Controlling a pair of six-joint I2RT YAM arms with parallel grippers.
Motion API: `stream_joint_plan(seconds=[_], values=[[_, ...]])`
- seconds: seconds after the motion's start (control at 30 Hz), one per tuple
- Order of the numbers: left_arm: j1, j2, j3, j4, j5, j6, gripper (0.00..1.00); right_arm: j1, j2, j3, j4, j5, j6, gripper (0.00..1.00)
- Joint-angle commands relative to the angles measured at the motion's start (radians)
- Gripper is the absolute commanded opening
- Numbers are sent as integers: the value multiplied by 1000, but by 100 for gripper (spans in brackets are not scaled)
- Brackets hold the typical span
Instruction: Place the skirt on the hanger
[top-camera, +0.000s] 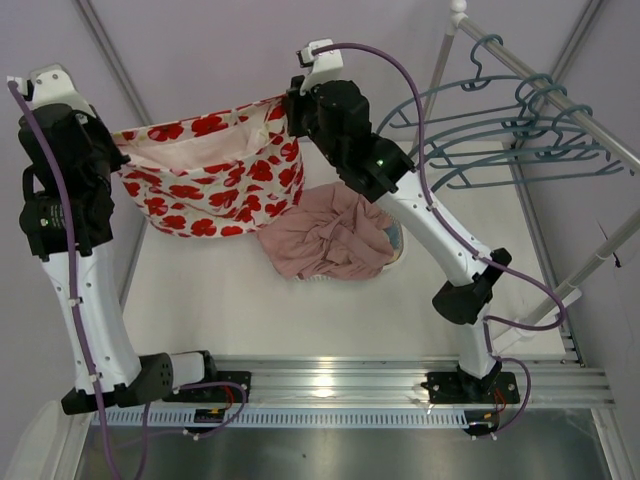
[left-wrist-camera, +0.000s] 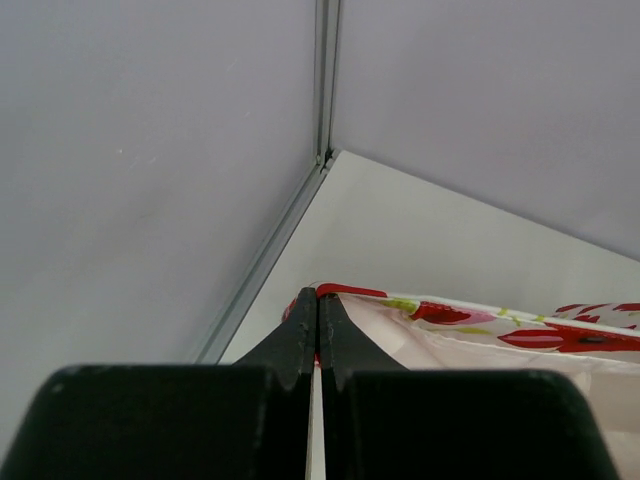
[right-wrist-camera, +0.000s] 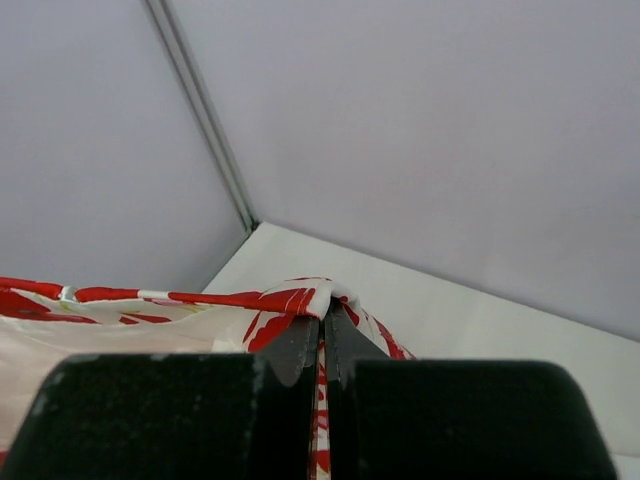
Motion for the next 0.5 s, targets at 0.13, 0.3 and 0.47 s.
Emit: stream_joint_plan(seconds=[0.13, 0.3, 0.47], values=[[64, -43, -9, -8, 55, 27, 0, -12, -59, 3, -17, -127, -26, 0], [76, -66, -12, -17, -5, 9, 0, -12, -92, 4, -71, -182, -20, 0], [102, -82, 33, -19, -215, -30, 0, -15, -92, 121, -229, -418, 19, 0]])
